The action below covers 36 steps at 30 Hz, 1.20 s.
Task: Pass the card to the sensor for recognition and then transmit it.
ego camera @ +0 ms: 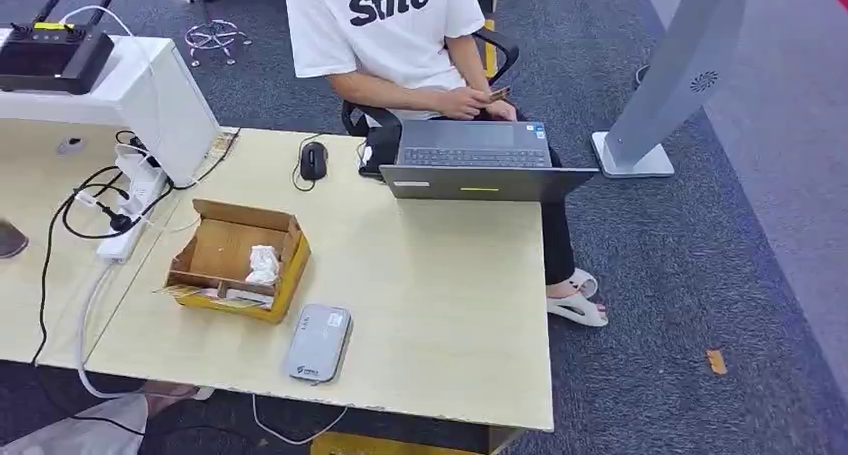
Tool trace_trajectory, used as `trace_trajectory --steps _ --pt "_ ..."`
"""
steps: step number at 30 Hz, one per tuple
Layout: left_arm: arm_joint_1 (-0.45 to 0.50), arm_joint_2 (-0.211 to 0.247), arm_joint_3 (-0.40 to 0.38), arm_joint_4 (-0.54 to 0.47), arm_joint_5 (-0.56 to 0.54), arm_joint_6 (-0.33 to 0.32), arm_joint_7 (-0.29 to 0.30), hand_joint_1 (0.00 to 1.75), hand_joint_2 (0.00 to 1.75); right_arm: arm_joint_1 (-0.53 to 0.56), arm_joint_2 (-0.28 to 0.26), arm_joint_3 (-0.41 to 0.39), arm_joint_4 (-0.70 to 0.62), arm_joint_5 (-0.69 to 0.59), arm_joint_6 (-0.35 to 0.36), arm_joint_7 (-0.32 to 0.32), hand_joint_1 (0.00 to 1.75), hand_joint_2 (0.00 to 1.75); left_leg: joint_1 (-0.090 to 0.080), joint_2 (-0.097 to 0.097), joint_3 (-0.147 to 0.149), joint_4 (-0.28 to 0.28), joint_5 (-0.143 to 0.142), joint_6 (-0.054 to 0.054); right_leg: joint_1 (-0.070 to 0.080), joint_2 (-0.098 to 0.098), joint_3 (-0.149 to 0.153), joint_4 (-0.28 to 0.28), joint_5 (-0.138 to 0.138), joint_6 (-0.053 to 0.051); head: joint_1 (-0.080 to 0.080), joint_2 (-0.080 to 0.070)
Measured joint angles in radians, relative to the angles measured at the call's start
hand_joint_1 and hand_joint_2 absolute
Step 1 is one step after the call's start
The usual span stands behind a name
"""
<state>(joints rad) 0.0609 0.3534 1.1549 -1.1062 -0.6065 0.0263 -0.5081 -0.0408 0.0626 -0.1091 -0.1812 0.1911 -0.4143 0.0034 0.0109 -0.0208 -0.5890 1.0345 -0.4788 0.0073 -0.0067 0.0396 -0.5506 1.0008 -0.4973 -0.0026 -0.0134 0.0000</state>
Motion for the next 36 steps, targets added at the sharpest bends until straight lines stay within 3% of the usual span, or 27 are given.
trace_trajectory --steps 7,21,24,27,36 --pt "-0.056 -0.039 0.063 -0.026 -0.062 0.059 -0.007 0.0 1.75 -0.023 0.0 -0.014 -0.003 -0.005 0.014 0.01 0.0 1.75 0.0 -0.007 0.0 0.0 0.001 0.001 0.0 -0.008 0.003 0.0 0.0 0.0 0.0 0.0" --pt "-0.1 -0.087 0.073 -0.015 -0.052 0.133 -0.054 0.0 1.75 -0.022 -0.003 -0.036 -0.003 0.017 0.001 0.023 0.0 1.75 0.0 -0.007 0.0 0.0 0.002 0.001 0.0 -0.008 0.001 0.0 0.0 0.0 -0.001 0.0" --pt "-0.102 -0.107 0.028 -0.038 -0.021 0.154 -0.041 0.0 1.75 -0.023 -0.002 -0.036 -0.004 0.032 0.002 0.025 0.0 1.75 0.0 -0.007 0.0 0.0 0.002 0.001 0.0 -0.008 0.001 0.0 0.0 0.0 0.0 0.0" --pt "-0.101 -0.124 -0.064 -0.076 0.018 0.194 -0.013 0.0 1.75 -0.025 -0.002 -0.036 -0.006 0.051 0.011 0.033 0.0 1.75 0.0 -0.007 0.0 0.0 0.002 0.001 0.0 -0.008 0.001 0.0 0.0 0.0 0.0 0.0" --pt "-0.1 -0.124 -0.338 -0.182 0.081 0.279 0.066 0.0 1.75 -0.034 -0.002 -0.032 -0.009 0.106 0.019 0.063 0.0 1.75 0.0 -0.007 0.0 0.001 0.002 0.001 0.0 -0.008 0.002 0.0 0.001 0.0 -0.001 0.0"
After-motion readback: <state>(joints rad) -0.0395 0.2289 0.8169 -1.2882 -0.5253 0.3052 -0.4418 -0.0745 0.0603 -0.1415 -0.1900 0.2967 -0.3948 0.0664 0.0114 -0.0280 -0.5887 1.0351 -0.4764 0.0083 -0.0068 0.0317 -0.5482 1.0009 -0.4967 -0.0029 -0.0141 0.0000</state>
